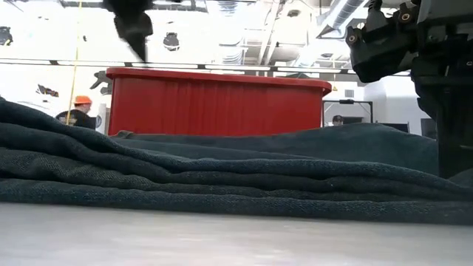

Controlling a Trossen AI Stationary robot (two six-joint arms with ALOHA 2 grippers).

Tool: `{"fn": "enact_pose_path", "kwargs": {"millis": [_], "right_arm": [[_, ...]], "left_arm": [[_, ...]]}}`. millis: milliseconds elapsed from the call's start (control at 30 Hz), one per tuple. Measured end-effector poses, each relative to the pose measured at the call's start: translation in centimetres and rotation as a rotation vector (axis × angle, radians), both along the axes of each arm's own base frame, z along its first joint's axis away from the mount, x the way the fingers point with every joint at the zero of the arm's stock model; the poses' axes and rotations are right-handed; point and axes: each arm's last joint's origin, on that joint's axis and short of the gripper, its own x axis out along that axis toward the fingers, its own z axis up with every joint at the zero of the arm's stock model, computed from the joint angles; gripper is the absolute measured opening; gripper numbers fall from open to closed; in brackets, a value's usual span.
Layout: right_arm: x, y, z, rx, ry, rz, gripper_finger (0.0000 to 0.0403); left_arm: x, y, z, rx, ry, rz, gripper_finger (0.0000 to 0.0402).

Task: Fold Laundry from Bin
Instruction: Fold the black pants

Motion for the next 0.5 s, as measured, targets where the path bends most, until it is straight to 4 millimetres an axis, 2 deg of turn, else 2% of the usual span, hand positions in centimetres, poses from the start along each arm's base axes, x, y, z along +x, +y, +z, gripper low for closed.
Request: {"fn": "enact_pose_path", "kwargs": {"millis": [100,167,333,500], "right_arm": [[0.1,-0.1,0.0,0.0,0.0,-0.003,0.0054],[0.1,-0.1,0.0,0.0,0.001,-0.003,0.0054],[0.1,-0.1,0.0,-0.001,0.001,-0.003,0.0054],[0.1,-0.1,0.0,-0.004,-0.002,-0.004,0.0054]], "left_arm": [[1.3,-1.4,1.0,0.018,-0.228,0.035,0.0193],[1.7,-2.3,1.0,0.037,-0.28,0.028,0.0187],[2.2,-4.9,-0.9,0.13,-0.262,0.021,0.0165],[2.9,-7.7,-3.9,0.173,-0.232,0.034,0.0148]]}}
